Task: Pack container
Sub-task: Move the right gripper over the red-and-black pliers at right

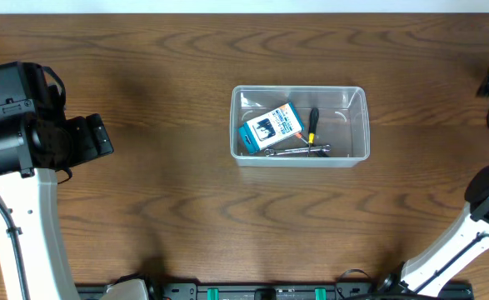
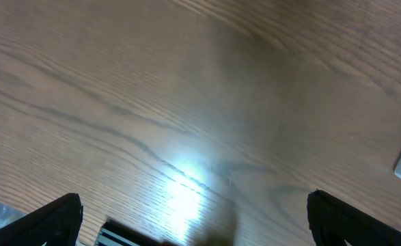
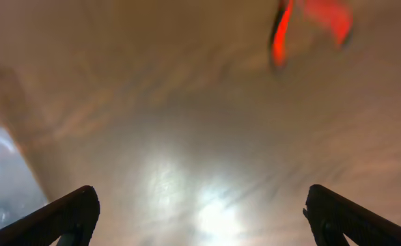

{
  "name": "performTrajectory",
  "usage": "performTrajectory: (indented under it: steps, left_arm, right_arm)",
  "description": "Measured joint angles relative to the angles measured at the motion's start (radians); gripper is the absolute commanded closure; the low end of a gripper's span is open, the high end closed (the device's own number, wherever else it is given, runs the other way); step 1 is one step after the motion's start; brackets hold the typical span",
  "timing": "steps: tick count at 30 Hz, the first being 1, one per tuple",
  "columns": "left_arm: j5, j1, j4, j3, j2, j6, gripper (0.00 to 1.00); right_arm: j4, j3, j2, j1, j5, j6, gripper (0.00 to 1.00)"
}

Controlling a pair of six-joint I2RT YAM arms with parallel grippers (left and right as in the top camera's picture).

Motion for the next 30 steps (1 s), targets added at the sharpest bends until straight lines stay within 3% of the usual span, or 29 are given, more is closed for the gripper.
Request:
performTrajectory:
  steps: [12, 30]
  left_arm:
    - [0.0, 0.0, 0.0, 0.0, 0.0, 0.0, 0.02]
    - [0.0, 0.0, 0.0, 0.0, 0.0, 0.0, 0.02]
  right_arm:
    - [0.153, 0.053, 0.05, 0.0, 0.032, -0.275, 0.01]
    - [0.173, 0.053, 0.262, -0.048, 0.097, -0.134, 0.01]
